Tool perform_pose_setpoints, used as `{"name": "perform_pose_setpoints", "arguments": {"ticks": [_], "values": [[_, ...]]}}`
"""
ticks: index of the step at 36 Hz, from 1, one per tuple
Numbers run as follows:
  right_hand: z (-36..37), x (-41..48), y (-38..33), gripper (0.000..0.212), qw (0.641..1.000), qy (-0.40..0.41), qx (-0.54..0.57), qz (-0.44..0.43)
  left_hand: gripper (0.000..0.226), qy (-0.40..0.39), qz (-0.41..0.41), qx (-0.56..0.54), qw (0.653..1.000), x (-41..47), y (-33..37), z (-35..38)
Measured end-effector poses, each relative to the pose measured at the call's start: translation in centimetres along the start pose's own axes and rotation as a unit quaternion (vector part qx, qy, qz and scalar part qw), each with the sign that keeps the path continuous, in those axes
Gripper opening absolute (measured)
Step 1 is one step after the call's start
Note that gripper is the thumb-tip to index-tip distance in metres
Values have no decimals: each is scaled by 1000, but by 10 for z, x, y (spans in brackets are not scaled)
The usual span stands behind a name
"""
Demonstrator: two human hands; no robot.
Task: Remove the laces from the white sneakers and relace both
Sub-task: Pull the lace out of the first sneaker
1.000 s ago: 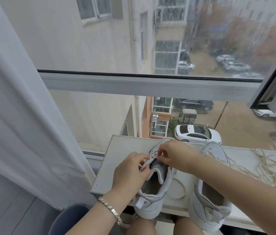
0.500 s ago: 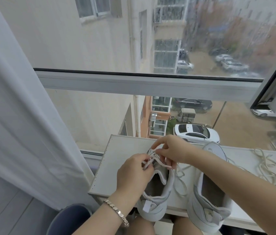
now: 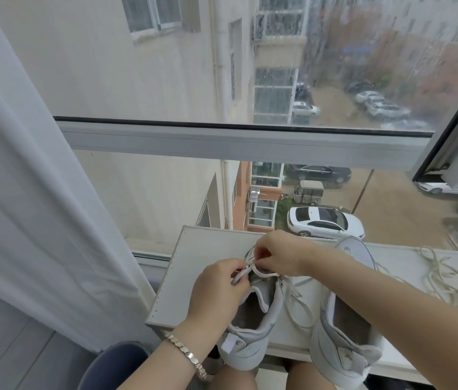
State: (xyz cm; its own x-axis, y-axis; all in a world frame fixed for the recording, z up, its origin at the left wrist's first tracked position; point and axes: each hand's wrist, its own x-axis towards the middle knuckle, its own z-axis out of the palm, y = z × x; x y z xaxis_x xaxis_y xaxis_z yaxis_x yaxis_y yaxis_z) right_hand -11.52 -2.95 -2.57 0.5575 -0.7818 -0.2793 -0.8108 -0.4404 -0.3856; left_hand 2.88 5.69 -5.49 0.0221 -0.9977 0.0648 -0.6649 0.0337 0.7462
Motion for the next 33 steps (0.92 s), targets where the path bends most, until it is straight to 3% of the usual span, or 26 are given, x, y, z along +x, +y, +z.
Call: {"name": "perform_pose_setpoints", "arguments": {"ticks": [5, 9, 11, 13, 16, 24, 30, 33], "values": [[9, 2, 2, 23, 999, 48, -1, 20, 15, -17, 21, 10, 1000, -2, 1, -4], [11, 6, 13, 21, 974, 158, 124, 107, 14, -13, 26, 17, 999, -4, -1, -7], [9, 6, 17, 10, 958, 203, 141, 144, 15, -22, 27, 14, 999, -5, -2, -8], [4, 4, 16, 20, 973, 181, 57, 133, 14, -32, 26, 14, 999, -6, -2, -7], [-3, 2, 10, 39, 994, 78, -55, 57, 15, -23, 25, 12, 999, -4, -2, -7], [-12, -6, -8, 20, 999, -32, 16, -40, 16, -11, 25, 17, 999, -4, -5, -6], [-9, -4, -8, 23, 998, -20, -66, -16, 15, 0, 10, 40, 999, -2, -6, -2], [-19, -4, 1, 20, 991, 32, -129, 31, 16, -2, 14, 29, 999, -3, -6, -3]]}}
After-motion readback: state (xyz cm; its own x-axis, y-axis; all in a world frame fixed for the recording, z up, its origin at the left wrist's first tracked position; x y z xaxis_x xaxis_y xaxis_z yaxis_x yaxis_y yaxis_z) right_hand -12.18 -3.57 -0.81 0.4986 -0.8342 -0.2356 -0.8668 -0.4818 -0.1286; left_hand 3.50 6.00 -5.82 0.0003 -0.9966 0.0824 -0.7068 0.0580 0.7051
